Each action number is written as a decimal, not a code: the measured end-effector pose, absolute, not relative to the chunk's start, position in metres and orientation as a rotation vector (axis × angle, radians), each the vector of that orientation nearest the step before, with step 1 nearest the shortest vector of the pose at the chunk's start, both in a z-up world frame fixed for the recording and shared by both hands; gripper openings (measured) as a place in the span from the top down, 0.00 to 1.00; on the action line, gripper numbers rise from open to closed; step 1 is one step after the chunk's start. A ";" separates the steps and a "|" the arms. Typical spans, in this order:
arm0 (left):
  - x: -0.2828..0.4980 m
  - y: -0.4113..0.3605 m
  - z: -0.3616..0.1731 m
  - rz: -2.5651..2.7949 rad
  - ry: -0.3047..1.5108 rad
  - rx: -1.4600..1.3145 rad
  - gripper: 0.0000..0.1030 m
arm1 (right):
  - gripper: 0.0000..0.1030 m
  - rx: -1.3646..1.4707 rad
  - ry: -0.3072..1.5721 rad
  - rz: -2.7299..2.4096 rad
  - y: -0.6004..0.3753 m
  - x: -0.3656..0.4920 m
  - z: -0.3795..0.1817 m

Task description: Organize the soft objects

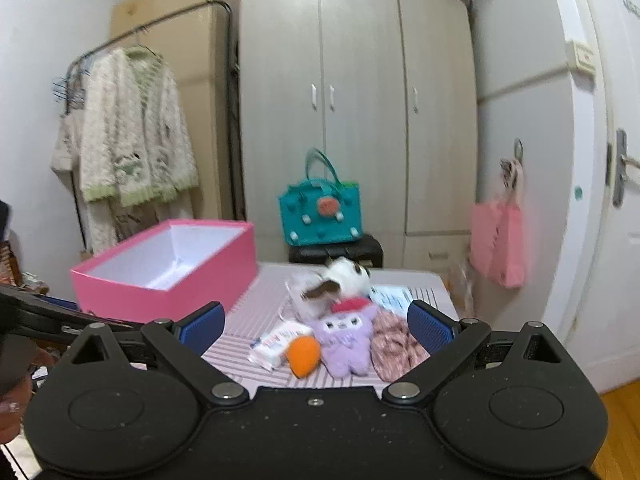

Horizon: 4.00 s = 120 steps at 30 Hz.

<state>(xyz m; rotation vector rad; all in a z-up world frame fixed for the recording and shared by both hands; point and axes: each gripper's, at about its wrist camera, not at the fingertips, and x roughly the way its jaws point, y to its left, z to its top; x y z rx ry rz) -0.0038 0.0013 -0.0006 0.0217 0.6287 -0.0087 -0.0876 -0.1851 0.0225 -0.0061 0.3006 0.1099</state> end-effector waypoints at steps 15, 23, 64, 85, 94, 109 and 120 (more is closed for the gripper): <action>-0.010 0.001 0.025 -0.057 0.609 0.061 0.00 | 0.02 -0.016 0.329 0.142 -0.193 -0.085 0.047; -0.009 0.007 0.047 -0.068 0.584 0.063 0.00 | 0.02 0.041 0.333 0.186 -0.203 -0.077 0.054; -0.012 0.005 0.041 -0.187 0.662 0.208 0.00 | 0.02 -0.048 0.287 0.260 -0.212 -0.080 0.039; 0.052 -0.061 0.017 -0.378 0.580 0.278 0.08 | 0.24 -0.112 0.471 0.412 -0.225 0.001 -0.047; 0.099 -0.095 0.000 -0.481 0.741 0.358 0.32 | 0.34 -0.097 0.484 0.451 -0.211 0.034 -0.077; 0.162 -0.106 -0.033 -0.521 0.944 0.317 0.42 | 0.61 -0.167 0.493 0.415 -0.187 0.067 -0.099; 0.171 -0.105 -0.033 -0.577 0.995 0.231 0.42 | 0.63 -0.083 0.576 0.410 -0.209 0.056 -0.089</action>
